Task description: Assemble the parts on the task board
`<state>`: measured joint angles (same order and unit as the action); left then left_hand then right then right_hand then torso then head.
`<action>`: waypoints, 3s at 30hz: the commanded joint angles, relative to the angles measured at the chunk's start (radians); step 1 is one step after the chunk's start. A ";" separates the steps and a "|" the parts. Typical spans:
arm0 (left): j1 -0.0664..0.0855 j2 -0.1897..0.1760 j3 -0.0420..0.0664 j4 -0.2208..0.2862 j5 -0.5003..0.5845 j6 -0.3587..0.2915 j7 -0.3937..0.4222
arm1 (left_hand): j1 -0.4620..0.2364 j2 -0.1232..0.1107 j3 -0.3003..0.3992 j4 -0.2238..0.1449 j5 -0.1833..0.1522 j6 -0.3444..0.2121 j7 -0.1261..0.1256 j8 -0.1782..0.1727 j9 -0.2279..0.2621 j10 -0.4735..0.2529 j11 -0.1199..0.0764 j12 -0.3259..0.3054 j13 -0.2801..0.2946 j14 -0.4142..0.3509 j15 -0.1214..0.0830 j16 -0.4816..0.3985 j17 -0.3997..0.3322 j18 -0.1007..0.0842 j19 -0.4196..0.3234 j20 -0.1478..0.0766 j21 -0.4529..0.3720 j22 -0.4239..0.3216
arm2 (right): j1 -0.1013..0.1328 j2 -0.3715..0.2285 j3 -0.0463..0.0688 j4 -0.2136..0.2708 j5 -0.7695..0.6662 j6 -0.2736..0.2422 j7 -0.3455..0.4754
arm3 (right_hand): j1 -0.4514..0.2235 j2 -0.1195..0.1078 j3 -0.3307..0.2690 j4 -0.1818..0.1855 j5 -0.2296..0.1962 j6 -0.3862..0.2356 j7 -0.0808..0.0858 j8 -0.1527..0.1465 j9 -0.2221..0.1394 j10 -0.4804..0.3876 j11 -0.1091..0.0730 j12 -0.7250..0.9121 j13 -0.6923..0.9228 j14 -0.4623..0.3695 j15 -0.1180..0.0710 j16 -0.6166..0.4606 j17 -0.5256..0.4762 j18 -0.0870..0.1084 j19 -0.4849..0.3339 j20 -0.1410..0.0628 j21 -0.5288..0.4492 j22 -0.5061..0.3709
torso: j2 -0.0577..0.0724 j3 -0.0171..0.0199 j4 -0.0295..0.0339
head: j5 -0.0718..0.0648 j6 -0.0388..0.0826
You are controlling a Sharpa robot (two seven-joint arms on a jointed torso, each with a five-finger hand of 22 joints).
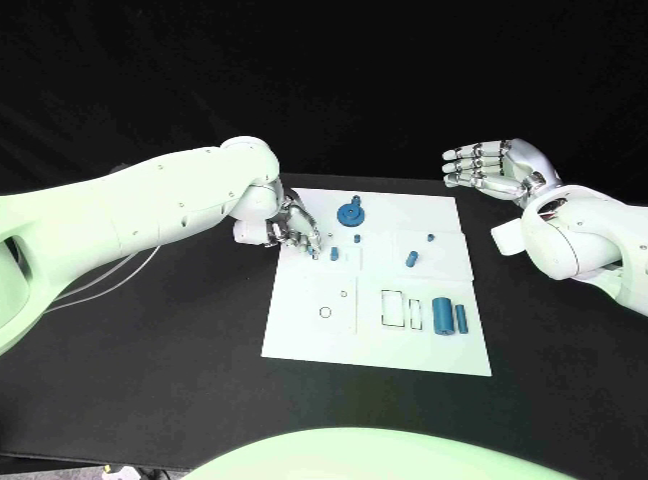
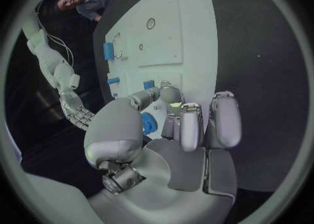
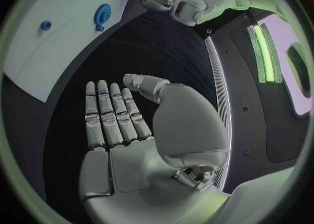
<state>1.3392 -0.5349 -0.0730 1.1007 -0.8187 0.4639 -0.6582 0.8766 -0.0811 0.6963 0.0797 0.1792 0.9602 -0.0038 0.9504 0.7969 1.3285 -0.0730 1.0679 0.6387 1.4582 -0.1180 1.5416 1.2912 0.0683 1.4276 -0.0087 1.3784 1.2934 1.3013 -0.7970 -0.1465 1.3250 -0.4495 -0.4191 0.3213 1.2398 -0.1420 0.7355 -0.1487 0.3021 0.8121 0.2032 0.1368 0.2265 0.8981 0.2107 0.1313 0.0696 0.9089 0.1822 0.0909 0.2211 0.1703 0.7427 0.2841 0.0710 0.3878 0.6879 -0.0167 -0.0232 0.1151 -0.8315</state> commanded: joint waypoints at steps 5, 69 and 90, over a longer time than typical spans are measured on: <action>0.001 0.008 -0.001 -0.003 0.003 0.010 0.002 | 0.048 0.064 -0.015 -0.004 -0.032 0.037 -0.020 -0.005 0.026 0.016 -0.006 -0.012 0.014 0.109 -0.001 0.024 0.268 -0.012 0.019 0.003 0.014 0.089 | -0.001 0.003 0.000 -0.001 0.000 0.005 0.001 | -0.003 0.015 -0.004 -0.002 0.013 0.009 0.047 -0.011 -0.008 -0.022 0.002 -0.015 -0.007 -0.010 0.003 -0.018 -0.008 0.004 -0.001 0.004 -0.009 -0.008 | 0.000 -0.0004 0.0002 | -0.002 0.001; 0.027 0.086 0.003 -0.143 0.036 0.225 0.060 | 0.096 0.010 0.192 -0.109 0.121 0.027 -0.008 -0.067 0.113 -0.006 0.002 -0.025 0.000 0.109 0.007 0.023 0.266 -0.009 0.014 0.011 0.003 0.081 | -0.007 0.016 0.000 -0.011 0.000 0.011 0.005 | -0.005 0.014 -0.007 -0.001 0.013 0.008 0.048 -0.012 -0.009 -0.024 0.003 -0.016 -0.007 -0.011 0.004 -0.019 -0.011 0.004 0.000 0.004 -0.009 -0.016 | 0.000 -0.0003 0.0003 | -0.005 -0.003; 0.027 0.106 -0.002 -0.158 -0.037 0.199 0.077 | 0.096 0.010 0.192 -0.108 0.124 0.028 -0.008 -0.068 0.114 -0.006 0.003 -0.025 -0.001 0.108 0.007 0.022 0.264 -0.009 0.013 0.011 0.001 0.080 | -0.008 0.017 0.000 -0.011 0.000 0.014 0.005 | -0.005 0.014 -0.007 -0.001 0.013 0.008 0.048 -0.012 -0.009 -0.024 0.003 -0.016 -0.007 -0.011 0.004 -0.019 -0.011 0.004 0.000 0.004 -0.009 -0.016 | 0.000 -0.0008 0.0003 | -0.004 -0.004</action>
<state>1.3655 -0.4337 -0.0747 0.9436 -0.8546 0.6626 -0.5840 0.9242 -0.0826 0.7078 0.0353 0.1835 0.9546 0.0124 0.8961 0.8978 1.3140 -0.0587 1.0446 0.6266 1.4649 -0.1107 1.5416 1.2914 0.0685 1.4206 -0.0013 1.3631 1.2935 1.2937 -0.7813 -0.1468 1.3139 -0.4494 -0.4081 0.3240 1.2398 -0.1421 0.7356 -0.1487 0.3021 0.8121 0.2031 0.1368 0.2264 0.8966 0.2092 0.1312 0.0696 0.9089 0.1822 0.0909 0.2188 0.1703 0.7427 0.2841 0.0710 0.3776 0.6873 -0.0173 -0.0220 0.1115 -0.8353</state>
